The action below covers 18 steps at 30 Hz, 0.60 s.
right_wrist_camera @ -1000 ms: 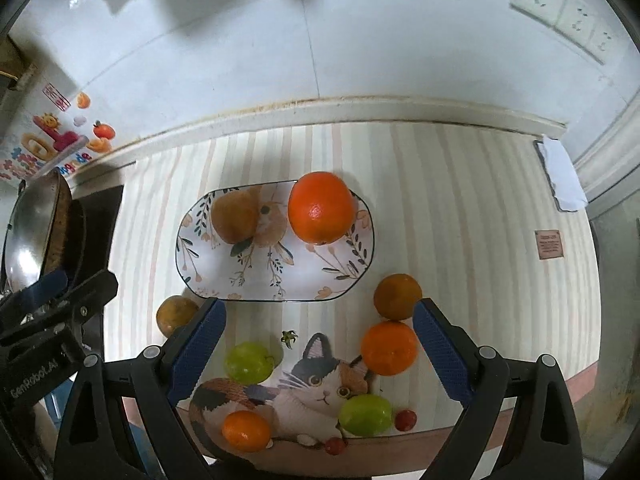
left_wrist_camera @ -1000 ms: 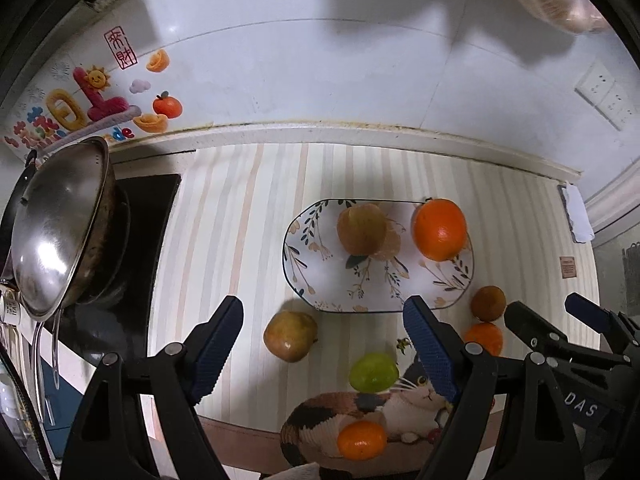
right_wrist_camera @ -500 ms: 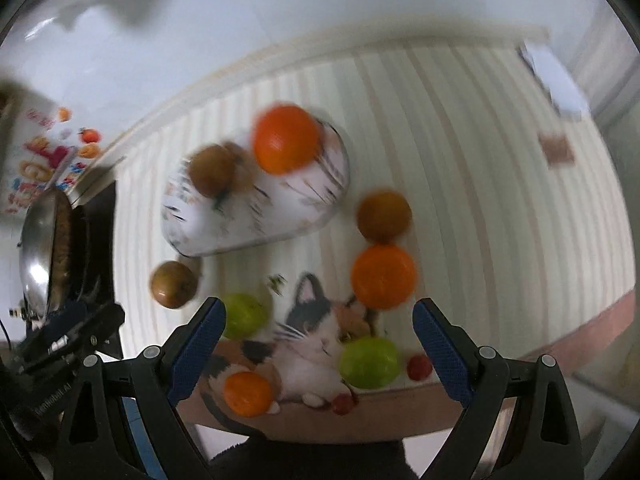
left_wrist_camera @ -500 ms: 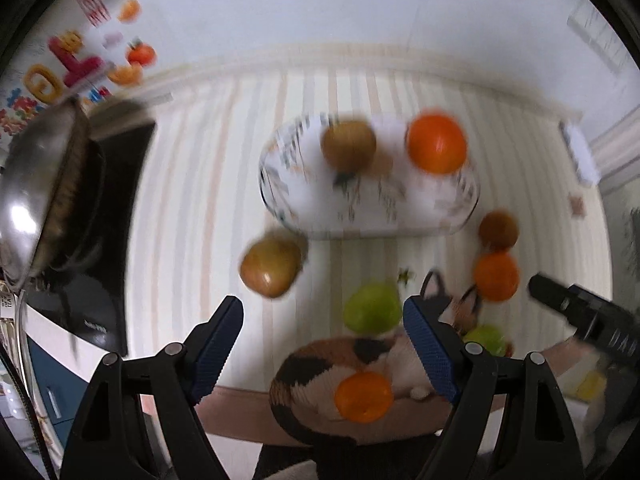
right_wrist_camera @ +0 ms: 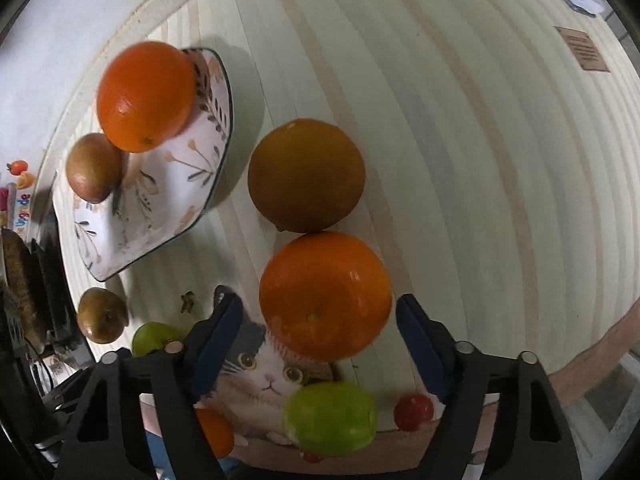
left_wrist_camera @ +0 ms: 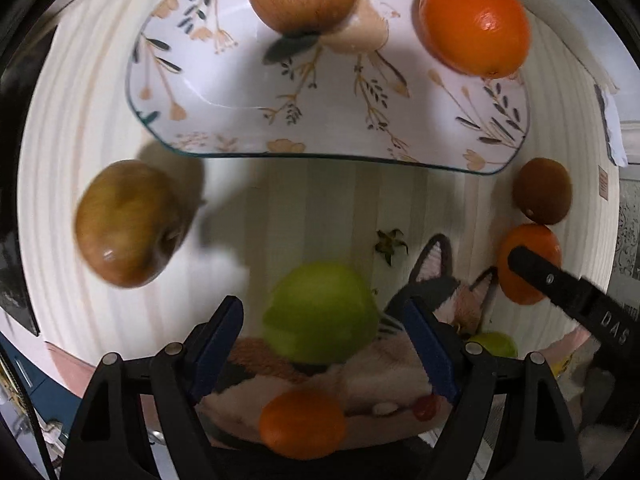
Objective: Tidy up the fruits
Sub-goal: 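Grasp a green apple with the left tool while the right tool grasps an orange, then lift the green apple with the left tool while the right tool lifts the orange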
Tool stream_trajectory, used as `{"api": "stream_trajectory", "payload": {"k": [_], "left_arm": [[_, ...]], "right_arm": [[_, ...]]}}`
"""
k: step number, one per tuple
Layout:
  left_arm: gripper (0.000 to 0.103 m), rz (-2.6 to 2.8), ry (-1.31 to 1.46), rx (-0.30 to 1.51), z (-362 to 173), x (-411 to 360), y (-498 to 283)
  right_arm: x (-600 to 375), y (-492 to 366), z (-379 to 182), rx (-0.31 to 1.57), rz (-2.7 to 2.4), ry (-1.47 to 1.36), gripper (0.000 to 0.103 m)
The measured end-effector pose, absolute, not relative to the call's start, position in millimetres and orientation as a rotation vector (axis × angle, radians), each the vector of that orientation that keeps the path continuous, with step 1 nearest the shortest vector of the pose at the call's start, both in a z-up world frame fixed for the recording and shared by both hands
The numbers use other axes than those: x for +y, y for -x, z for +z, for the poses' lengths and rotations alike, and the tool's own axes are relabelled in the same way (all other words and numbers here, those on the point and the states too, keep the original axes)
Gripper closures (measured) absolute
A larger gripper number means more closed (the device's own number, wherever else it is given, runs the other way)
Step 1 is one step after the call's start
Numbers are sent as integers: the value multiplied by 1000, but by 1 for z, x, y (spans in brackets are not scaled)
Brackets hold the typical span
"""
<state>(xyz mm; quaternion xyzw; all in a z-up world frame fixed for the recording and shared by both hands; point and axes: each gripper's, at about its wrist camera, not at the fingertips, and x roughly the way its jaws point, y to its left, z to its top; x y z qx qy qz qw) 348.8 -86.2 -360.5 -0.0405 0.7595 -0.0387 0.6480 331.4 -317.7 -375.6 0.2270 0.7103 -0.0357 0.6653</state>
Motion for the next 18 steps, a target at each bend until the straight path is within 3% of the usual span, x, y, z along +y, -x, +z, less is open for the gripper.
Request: {"api": "stream_trajectory", "payload": {"k": [1,3,18], "left_arm": [[40,-81,93,1727,-363,-87,-350],[46,-50,80,1712,-366,-85,-352],[46,-49,24,1676,-366,-74,-358]], "right_arm": [[-317,-332,-378,1610,-86,-502,33],[-314,-333,-380,1604,-88,-477,34],[-269,-324,-387,1661,23,-383,33]]}}
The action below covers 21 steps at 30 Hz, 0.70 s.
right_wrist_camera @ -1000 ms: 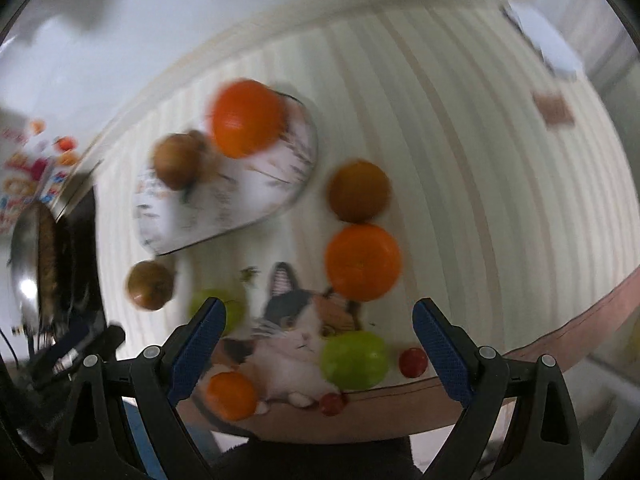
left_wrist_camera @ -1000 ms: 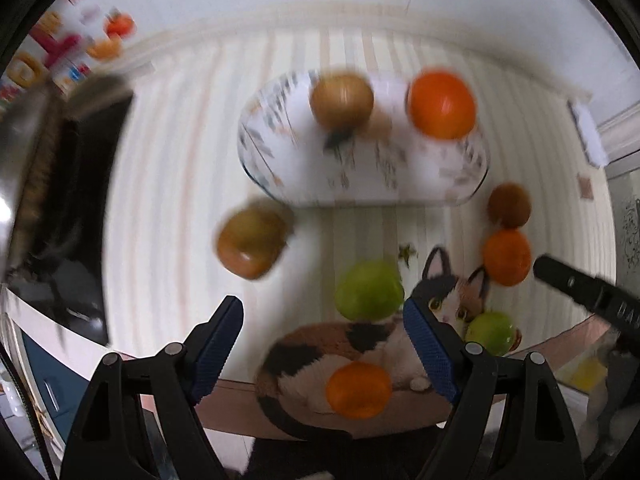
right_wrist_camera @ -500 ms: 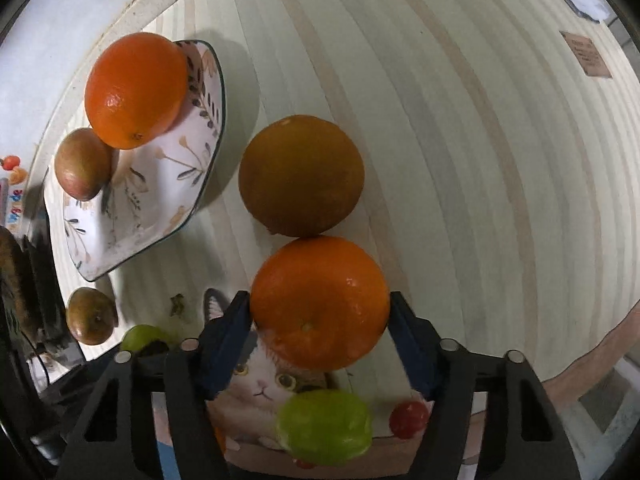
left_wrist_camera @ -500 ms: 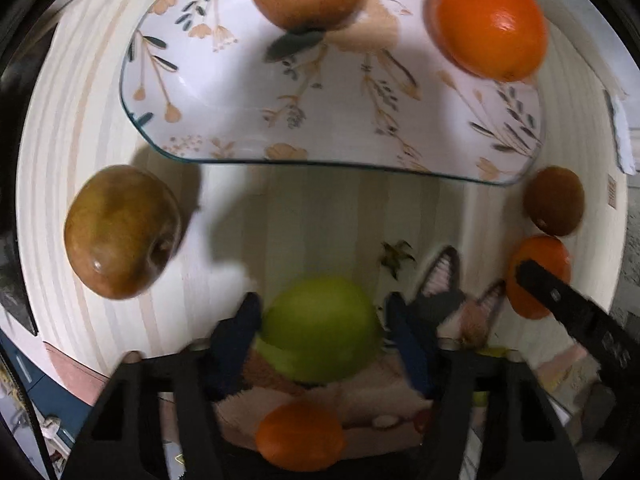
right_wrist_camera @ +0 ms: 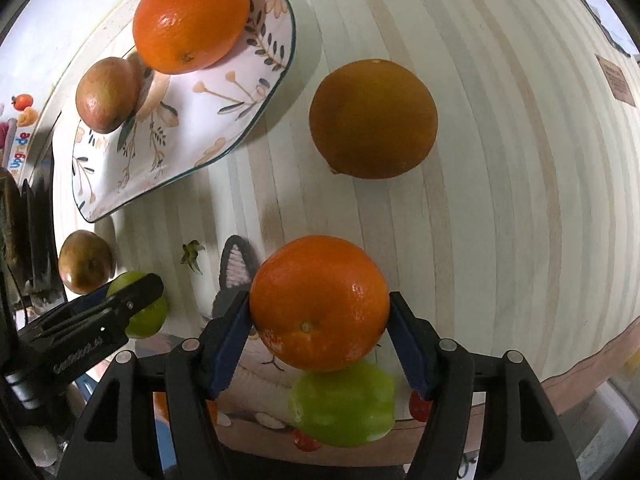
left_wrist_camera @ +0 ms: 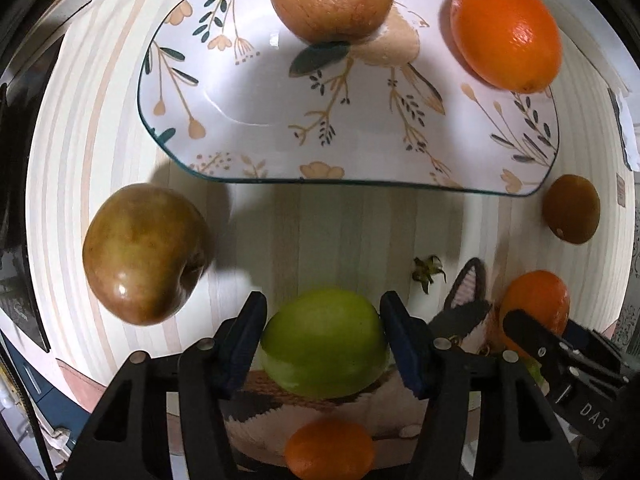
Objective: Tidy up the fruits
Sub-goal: 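Lift the green apple with the left tool while the right tool lifts the orange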
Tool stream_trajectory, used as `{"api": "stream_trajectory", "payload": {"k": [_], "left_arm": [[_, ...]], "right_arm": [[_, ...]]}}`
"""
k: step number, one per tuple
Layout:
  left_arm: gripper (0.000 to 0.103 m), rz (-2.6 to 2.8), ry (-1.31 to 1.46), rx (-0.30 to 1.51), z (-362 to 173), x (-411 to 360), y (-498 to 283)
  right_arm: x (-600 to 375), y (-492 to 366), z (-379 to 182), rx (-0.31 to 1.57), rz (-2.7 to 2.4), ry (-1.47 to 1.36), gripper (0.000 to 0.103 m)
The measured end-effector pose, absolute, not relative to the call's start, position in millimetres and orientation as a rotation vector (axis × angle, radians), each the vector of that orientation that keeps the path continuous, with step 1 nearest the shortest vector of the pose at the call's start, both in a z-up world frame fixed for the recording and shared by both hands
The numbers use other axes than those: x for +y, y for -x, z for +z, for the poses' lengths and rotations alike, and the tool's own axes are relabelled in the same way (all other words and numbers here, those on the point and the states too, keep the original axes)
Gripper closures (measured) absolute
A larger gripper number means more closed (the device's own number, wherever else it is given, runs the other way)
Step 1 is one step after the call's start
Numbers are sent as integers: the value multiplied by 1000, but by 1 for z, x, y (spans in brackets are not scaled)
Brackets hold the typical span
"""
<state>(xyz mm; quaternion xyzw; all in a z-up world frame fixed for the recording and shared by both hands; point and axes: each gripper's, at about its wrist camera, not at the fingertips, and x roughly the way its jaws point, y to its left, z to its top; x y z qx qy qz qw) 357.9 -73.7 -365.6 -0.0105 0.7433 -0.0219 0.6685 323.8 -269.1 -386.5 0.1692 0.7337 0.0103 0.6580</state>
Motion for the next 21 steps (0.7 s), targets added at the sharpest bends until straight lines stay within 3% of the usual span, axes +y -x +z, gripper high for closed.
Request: {"api": "stream_trajectory", "payload": {"k": [21], "left_arm": [[53,-92,37,1637,-340,-77,-357]], "right_arm": [[-268,-337,-369,1616,73,-431,35]]}}
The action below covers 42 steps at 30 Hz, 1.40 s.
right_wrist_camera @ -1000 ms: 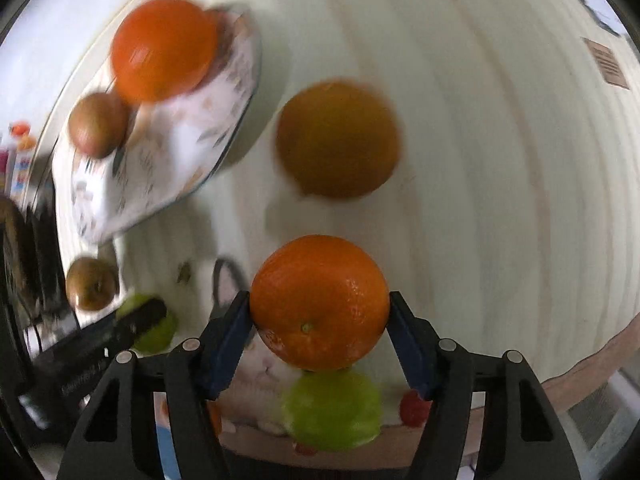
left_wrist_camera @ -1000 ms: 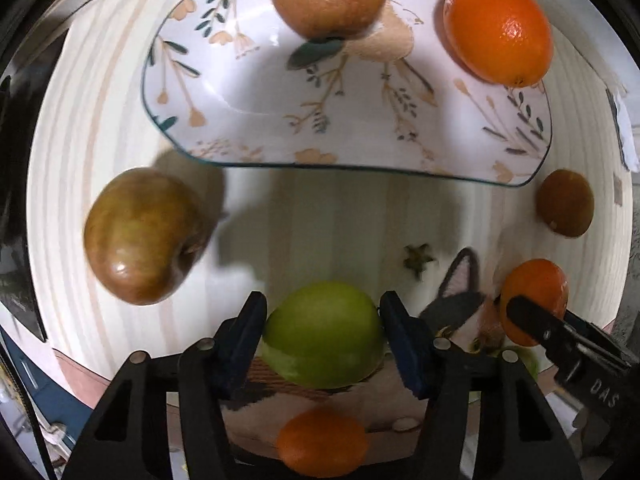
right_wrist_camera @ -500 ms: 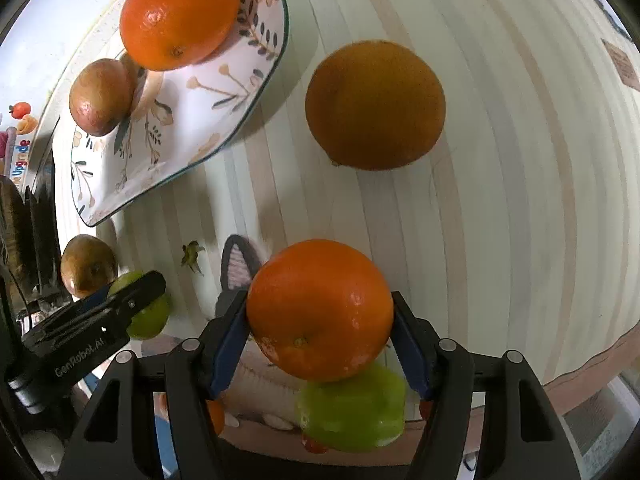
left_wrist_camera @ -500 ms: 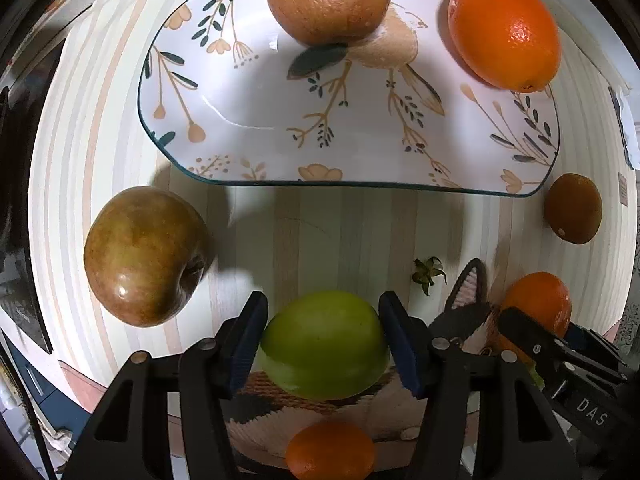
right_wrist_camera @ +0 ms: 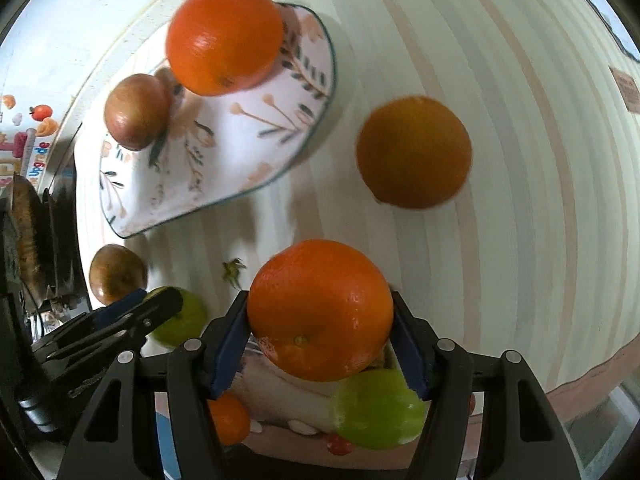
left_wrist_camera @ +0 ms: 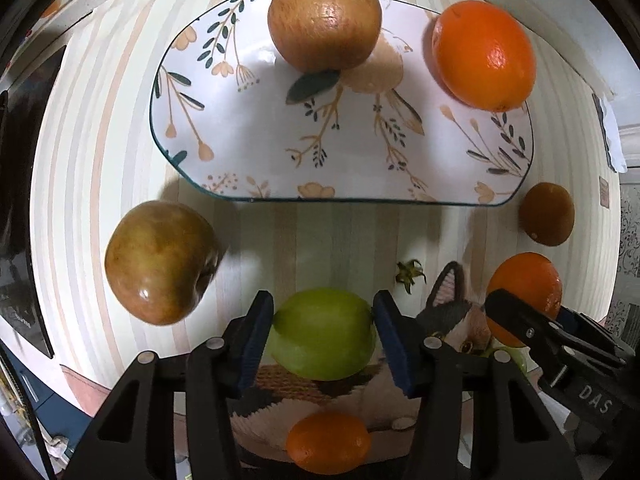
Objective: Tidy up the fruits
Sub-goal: 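Lift the green apple with the left tool while the right tool lifts the orange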
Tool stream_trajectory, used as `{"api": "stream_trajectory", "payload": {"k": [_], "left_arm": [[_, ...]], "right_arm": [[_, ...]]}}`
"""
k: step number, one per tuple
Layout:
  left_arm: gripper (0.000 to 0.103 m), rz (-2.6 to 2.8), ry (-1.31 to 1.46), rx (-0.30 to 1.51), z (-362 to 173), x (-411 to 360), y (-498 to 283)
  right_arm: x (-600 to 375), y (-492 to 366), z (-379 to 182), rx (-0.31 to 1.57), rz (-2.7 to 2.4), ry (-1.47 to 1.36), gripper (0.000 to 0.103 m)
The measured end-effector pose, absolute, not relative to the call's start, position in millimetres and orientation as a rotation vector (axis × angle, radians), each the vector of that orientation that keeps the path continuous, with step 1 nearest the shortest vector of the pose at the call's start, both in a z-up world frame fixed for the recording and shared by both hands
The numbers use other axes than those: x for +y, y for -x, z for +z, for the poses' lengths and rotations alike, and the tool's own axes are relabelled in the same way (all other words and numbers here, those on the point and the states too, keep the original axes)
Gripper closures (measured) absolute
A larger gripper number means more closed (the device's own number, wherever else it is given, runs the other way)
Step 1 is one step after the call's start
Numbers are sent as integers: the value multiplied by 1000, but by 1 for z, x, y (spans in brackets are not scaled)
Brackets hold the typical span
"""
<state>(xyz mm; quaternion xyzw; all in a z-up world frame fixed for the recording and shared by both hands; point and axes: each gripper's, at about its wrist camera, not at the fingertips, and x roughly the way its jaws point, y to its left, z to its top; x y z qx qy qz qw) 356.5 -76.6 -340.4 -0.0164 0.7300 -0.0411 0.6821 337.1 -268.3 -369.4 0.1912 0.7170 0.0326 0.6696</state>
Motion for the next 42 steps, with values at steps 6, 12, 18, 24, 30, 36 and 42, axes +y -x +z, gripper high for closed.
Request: {"api": "stream_trajectory", "payload": {"k": [6,12,18,24,30,36,42], "left_arm": [[49,-100,68,1692,-348,-62,-368],[47,-120,158,1802,-371,-53,-373],[45,-136,163,1817,-382,-51,-363],[54,-143,78,1776,-375,-64,-343],[53,-184,122,1808,-380,-63,-341],[46,-195,122,1847,-393,-60,-347],[49,-156,119,1835,-410,-59,-339]], "right_arm": [[-263,-343,-369,1624,76,-424,35],[-264,-343,-373,1645,77,-460,35],[-262,-344,-373,1643,71,-469,35],[-264,-344,-376,1642,59,-474,35],[-269,-343,-374,1645,63,-478,35],[-269,-342,-377,1648,65,-501,35],[-269,-341,-376,1642,67,-496,35]]}}
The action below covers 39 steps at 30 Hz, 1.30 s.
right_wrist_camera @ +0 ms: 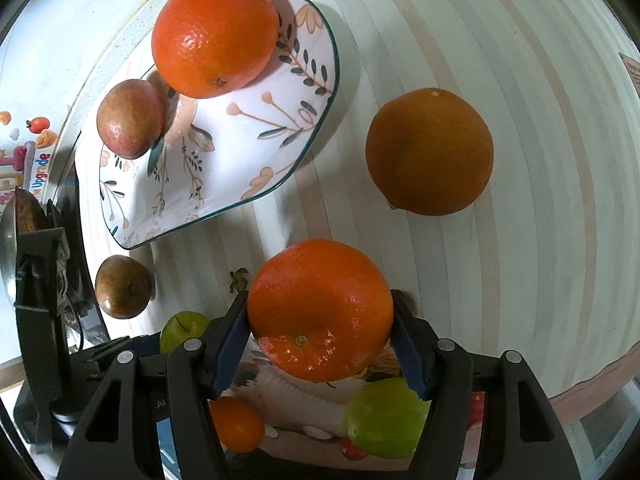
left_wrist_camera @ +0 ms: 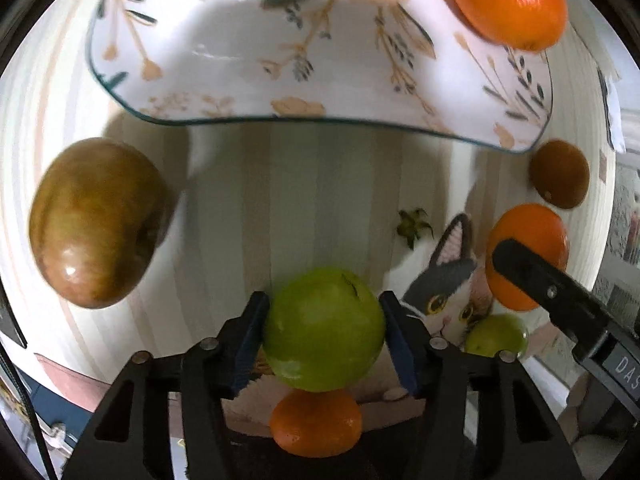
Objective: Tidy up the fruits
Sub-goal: 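Lift the green apple with the left tool while the right tool lifts the orange, then lower the green apple onto the plate with the left tool while the right tool places the orange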
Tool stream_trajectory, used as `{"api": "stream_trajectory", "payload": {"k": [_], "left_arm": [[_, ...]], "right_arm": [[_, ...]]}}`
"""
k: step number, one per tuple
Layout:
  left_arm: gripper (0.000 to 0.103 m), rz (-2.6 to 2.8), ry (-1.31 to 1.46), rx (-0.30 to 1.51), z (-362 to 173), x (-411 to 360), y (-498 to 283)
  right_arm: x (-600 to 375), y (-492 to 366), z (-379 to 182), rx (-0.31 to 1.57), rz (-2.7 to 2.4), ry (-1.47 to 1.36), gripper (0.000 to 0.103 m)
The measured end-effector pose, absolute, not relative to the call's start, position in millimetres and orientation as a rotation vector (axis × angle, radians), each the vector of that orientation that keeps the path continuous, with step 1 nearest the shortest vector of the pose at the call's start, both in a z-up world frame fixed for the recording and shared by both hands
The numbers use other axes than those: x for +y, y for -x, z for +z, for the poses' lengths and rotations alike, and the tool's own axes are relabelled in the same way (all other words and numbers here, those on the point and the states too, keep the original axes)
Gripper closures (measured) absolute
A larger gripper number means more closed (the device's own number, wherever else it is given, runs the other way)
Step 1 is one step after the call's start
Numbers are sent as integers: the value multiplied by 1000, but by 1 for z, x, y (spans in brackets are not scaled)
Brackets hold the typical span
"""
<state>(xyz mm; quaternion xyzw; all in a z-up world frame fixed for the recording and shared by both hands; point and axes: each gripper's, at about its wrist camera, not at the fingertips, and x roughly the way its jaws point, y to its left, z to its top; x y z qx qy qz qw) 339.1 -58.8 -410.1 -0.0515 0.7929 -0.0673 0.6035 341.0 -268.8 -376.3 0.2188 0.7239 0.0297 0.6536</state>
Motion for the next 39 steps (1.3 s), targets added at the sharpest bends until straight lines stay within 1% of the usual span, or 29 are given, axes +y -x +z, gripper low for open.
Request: {"api": "stream_trajectory", "payload": {"k": [8,12,17,22,24,25,28,36,39], "left_arm": [[50,-133,42,1706,-393,-68,-338],[50,-140,54,1638,-364,-64,-325],[50,-147,104,1548,-327,-52,-347],[50,-99,105,1508,-306,-39,-386],[50,-71,94,1518,-309,-29,-410],[50,-58,91,1524,-309,-43,-414],[50,-33,86,1554,-315,-28,-433],[49,4,71,1618,-348,-30,-455],[49,15,89,1628,-364,-30,-462]], "right_arm": [[-269,-343,-367,1608,71,-463,35],[-269,-348,-360,1583,81,-452,35],[-267,-361,-346,1541,99,-454,35],[-264,-388,-336,1498,104,-449,35],[-261,-400,-334,1486,100,-425,35],[-259,-406,-334,1485,98,-407,35],[-253,-422,-338,1497,87,-353,35],[-243,-438,-350,1538,68,-303,34],[-244,-439,-352,1544,71,-328,32]]}}
